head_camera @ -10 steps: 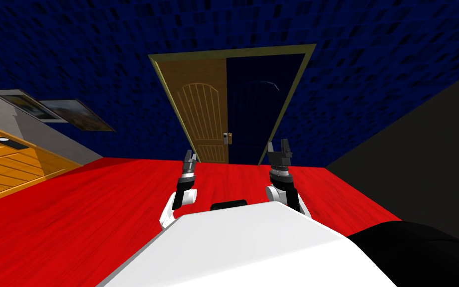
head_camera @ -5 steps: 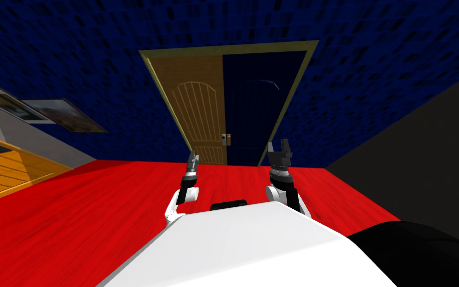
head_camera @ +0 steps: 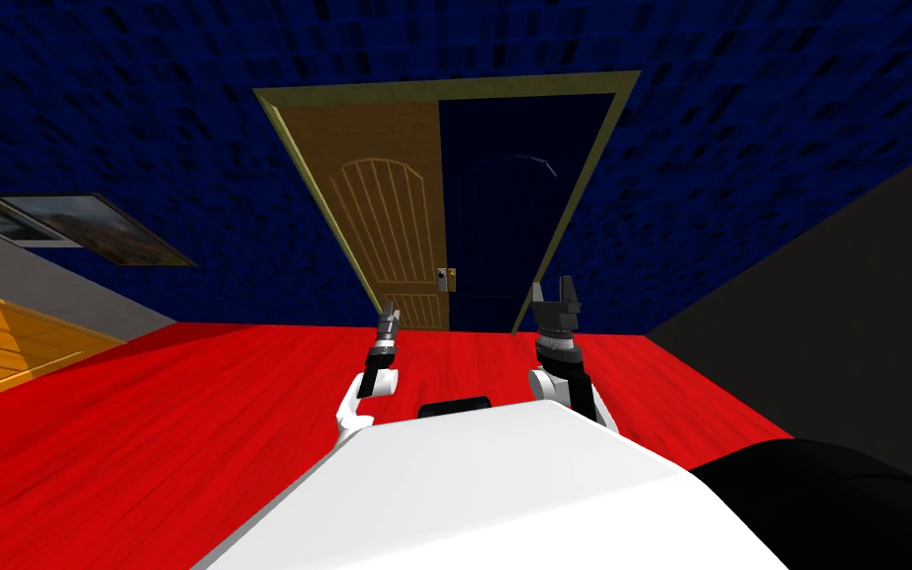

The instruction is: Pull the door open

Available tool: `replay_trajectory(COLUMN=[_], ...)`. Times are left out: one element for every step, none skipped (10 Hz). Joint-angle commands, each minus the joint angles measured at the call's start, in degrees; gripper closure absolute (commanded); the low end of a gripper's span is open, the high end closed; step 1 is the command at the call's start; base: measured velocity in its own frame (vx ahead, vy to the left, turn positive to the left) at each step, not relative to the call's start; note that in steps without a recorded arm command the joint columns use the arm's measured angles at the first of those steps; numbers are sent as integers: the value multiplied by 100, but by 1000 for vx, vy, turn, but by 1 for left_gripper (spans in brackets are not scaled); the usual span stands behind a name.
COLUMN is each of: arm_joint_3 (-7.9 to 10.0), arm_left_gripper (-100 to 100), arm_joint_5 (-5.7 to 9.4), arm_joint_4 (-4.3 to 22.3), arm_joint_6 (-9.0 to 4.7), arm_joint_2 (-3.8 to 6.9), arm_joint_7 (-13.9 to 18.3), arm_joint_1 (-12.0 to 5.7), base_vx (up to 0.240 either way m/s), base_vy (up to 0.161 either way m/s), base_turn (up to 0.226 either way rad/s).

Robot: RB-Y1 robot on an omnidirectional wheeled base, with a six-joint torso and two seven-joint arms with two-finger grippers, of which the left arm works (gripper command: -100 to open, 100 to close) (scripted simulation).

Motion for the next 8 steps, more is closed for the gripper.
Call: replay_trajectory(arm_joint_3=[1,-3,-6,-10,-14,-18,-22,-25], arm_left_gripper=[-100,-100,-100,-100,-100,-100,-100,-100], arm_joint_5=[31,46,61,76,90,105,119,134], arm_joint_4=[169,299,430,561,689,816,942,1069], arm_joint_6=[103,132,161,190,218,246,274,302], arm_joint_2=[34,43,52,61,69,76,83,90], arm_joint_7=[36,50,65,79,94,108,122,136], arm_joint_1=[-127,-200,-273,-346,-418,-489,-561,-632], base_vx=[111,110,93,94,101,93,96,115], base_vy=[-40,-33,-39,-33,-26,-41,-39,-28], base_turn=[-25,-27,-25,-26,-26,-24,-26,-26])
